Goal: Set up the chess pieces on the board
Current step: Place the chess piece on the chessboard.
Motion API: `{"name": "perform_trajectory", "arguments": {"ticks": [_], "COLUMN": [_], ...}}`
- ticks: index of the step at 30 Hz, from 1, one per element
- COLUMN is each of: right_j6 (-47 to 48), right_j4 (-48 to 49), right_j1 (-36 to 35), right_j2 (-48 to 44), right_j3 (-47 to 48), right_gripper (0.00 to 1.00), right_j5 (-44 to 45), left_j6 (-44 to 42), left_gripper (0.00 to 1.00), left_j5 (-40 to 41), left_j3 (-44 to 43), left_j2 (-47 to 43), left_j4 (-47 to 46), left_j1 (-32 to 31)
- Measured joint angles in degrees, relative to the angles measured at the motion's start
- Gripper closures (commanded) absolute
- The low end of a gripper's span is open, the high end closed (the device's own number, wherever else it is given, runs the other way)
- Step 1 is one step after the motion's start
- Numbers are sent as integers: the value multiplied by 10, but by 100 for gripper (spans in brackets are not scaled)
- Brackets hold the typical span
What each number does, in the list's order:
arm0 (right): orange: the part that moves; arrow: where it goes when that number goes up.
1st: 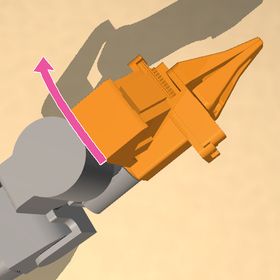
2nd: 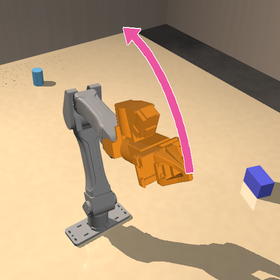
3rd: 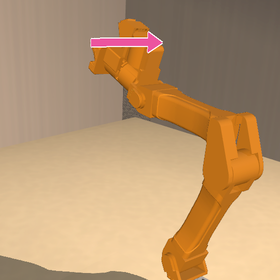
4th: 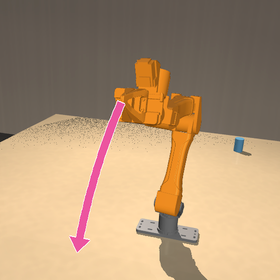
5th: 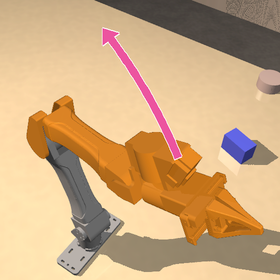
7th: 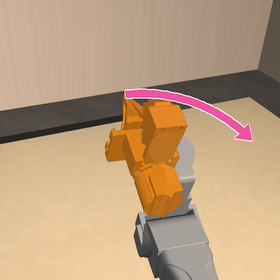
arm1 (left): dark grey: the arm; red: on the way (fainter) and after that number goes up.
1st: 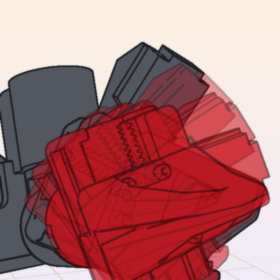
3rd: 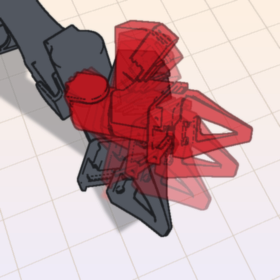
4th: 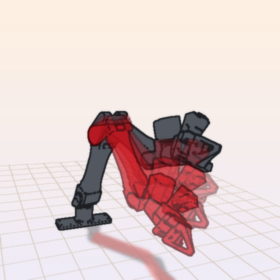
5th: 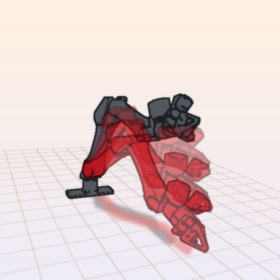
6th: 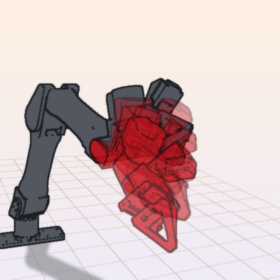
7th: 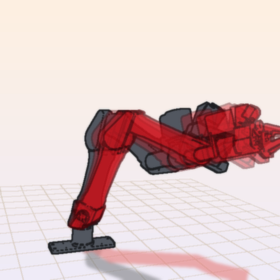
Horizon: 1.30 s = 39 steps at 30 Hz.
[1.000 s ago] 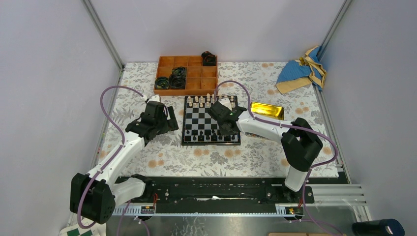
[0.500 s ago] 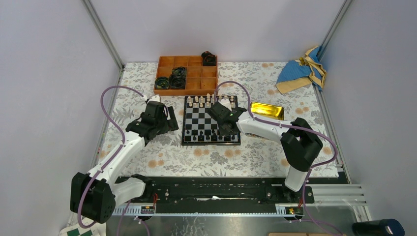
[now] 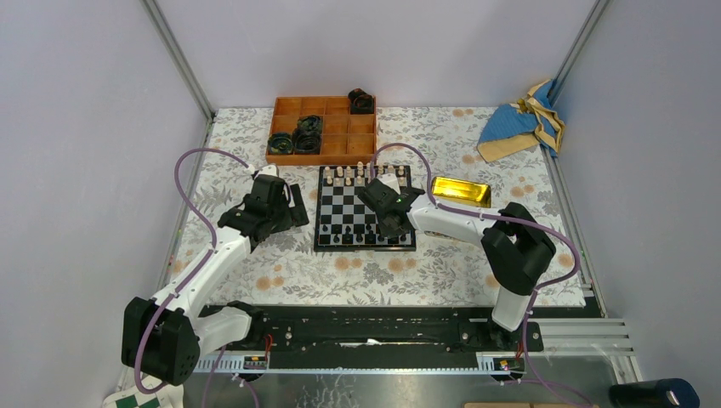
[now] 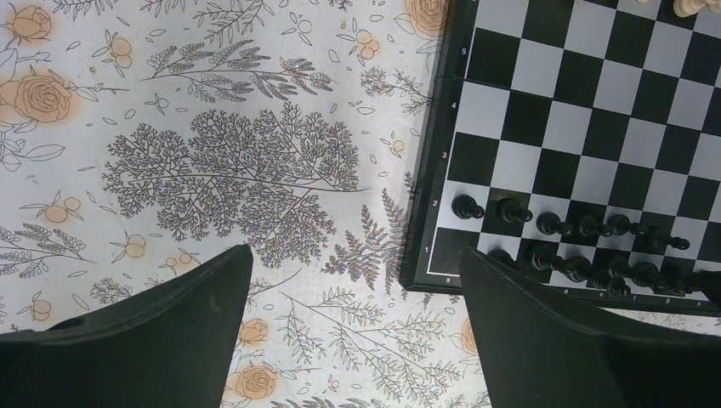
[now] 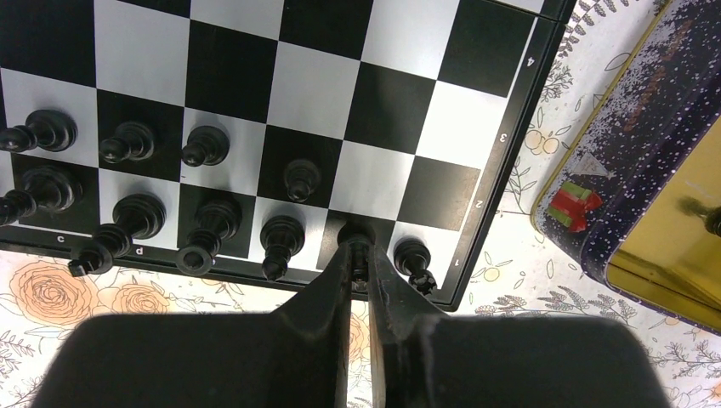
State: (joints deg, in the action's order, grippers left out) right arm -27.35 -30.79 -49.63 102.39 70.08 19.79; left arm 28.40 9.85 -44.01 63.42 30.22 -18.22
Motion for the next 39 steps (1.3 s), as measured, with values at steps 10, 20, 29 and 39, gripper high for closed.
{"name": "perform_trajectory", "arguments": {"ticks": [10, 20, 29, 39], "right_j6": [0, 0, 0, 1], "right_j4": [1, 3, 3, 2], "right_j1": [0, 0, 0, 0], "right_j2": [0, 5, 9, 9], "right_j3": [-2, -2, -2, -2], "right_gripper": [88, 80, 74, 71], "right_j5": [-1, -6, -10, -9], "left_j6": [0, 0, 0, 0], "left_gripper": [1, 1, 1, 1], "left_j5": [0, 0, 0, 0], "left_j3": [0, 0, 0, 0], "left_j2": [0, 0, 3, 3], "left_j4": [0, 0, 0, 0], "left_j1": [0, 0, 0, 0]}}
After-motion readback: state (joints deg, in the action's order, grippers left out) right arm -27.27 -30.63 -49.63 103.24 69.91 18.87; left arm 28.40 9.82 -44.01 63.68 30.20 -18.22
